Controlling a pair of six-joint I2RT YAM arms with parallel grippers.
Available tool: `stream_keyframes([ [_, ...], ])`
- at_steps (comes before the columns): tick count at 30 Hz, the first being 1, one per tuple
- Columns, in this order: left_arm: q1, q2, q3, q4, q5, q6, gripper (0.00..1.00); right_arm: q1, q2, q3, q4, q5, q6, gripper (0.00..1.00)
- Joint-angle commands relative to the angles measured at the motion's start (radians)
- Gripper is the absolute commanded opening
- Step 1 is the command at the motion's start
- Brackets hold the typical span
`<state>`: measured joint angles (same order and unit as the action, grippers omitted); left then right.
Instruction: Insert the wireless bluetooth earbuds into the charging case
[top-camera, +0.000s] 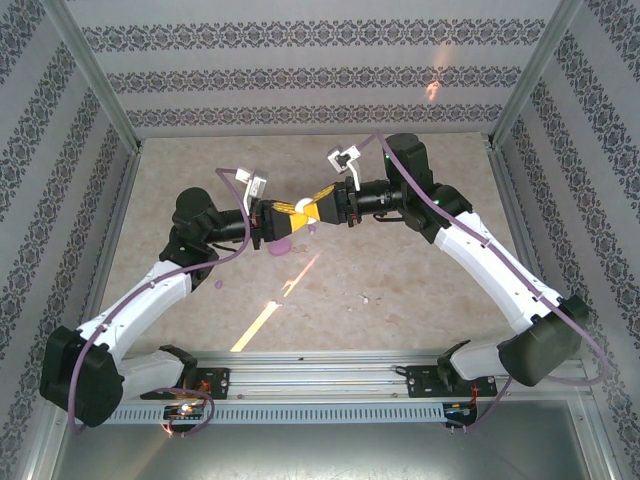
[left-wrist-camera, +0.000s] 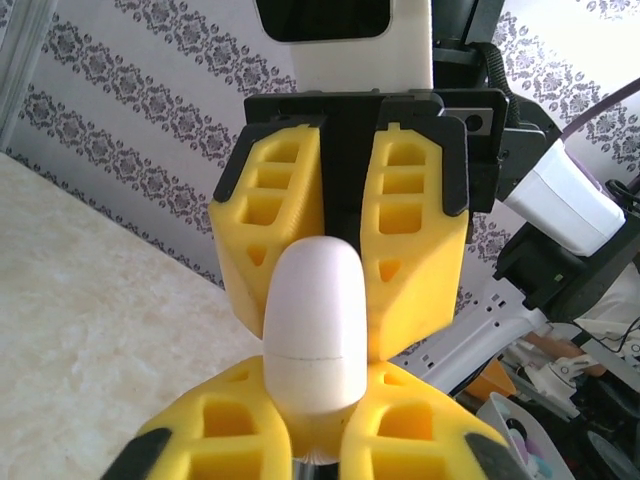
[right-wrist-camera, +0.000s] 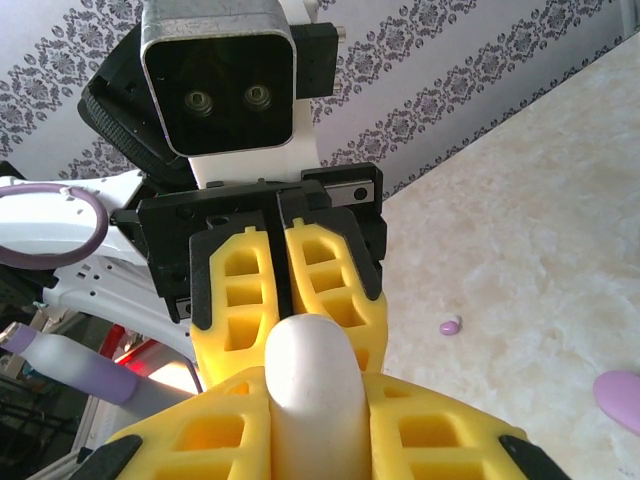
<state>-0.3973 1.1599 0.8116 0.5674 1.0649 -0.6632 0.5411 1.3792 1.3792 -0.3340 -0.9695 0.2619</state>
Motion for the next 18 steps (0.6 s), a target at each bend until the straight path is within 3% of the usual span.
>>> stream_keyframes([
  [1, -0.007, -0.03, -0.003, -0.035, -0.001, 0.081, 0.01, 0.017, 0.004, 0.018, 0.024, -0.03, 0.028, 0.22],
  [7, -0.007, -0.078, -0.068, -0.004, -0.04, 0.169, 0.0, 0.01, 0.04, 0.004, 0.04, -0.055, 0.042, 0.3],
  [10, -0.008, -0.074, -0.055, -0.081, -0.012, 0.206, 0.0, -0.001, 0.055, -0.013, 0.09, -0.057, 0.081, 0.39],
  [14, -0.007, -0.123, -0.108, -0.05, -0.022, 0.254, 0.0, -0.017, 0.09, -0.003, 0.091, -0.016, 0.113, 0.49],
  [18, -0.007, -0.164, -0.104, -0.176, -0.063, 0.322, 0.0, -0.025, 0.12, 0.009, 0.083, 0.003, 0.138, 0.51],
])
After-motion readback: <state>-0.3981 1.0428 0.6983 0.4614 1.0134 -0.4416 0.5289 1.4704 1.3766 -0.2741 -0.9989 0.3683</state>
